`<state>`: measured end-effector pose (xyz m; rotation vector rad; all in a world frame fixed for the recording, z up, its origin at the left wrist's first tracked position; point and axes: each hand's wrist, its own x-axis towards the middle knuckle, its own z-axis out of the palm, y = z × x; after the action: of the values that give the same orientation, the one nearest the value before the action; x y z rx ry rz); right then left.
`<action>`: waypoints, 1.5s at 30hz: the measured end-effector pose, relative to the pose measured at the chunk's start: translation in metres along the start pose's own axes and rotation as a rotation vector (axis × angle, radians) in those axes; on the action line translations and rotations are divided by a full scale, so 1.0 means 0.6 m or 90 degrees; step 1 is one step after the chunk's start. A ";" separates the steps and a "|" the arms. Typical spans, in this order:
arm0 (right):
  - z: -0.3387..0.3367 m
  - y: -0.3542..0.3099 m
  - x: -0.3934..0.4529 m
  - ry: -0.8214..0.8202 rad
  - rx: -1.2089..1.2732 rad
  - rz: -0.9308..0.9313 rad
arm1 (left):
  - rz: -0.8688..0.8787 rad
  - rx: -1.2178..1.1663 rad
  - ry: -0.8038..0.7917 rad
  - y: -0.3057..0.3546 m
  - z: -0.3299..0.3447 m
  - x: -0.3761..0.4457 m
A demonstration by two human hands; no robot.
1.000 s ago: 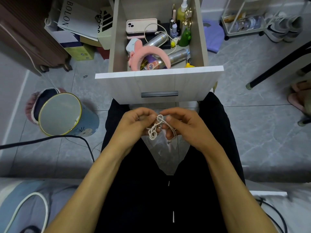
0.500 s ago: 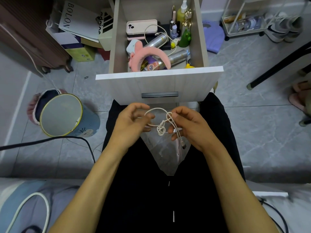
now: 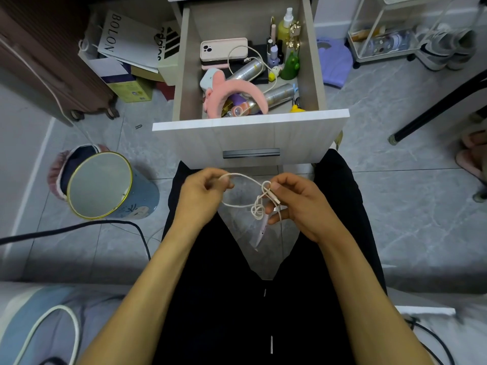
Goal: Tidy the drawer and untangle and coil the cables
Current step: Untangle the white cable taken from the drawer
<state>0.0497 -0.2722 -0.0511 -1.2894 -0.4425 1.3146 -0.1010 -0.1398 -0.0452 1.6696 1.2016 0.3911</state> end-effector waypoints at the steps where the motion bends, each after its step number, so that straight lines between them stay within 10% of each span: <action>1: 0.001 0.000 0.001 -0.001 -0.002 0.001 | 0.029 0.072 -0.039 -0.003 0.001 0.000; 11: 0.017 0.000 -0.001 -0.006 0.025 0.030 | 0.373 0.332 -0.102 0.016 0.022 0.003; 20: 0.018 0.006 0.001 -0.011 0.059 0.059 | 0.014 0.161 -0.047 -0.026 0.023 0.005; 28: 0.016 0.006 0.001 0.023 0.066 0.050 | 0.171 0.135 -0.239 0.013 0.020 -0.015; 45: 0.006 0.004 -0.007 0.044 0.024 0.022 | 0.172 0.096 -0.282 0.014 0.019 -0.011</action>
<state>0.0444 -0.2751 -0.0502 -1.3118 -0.3473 1.2970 -0.0915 -0.1516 -0.0415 1.9306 0.6937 0.0832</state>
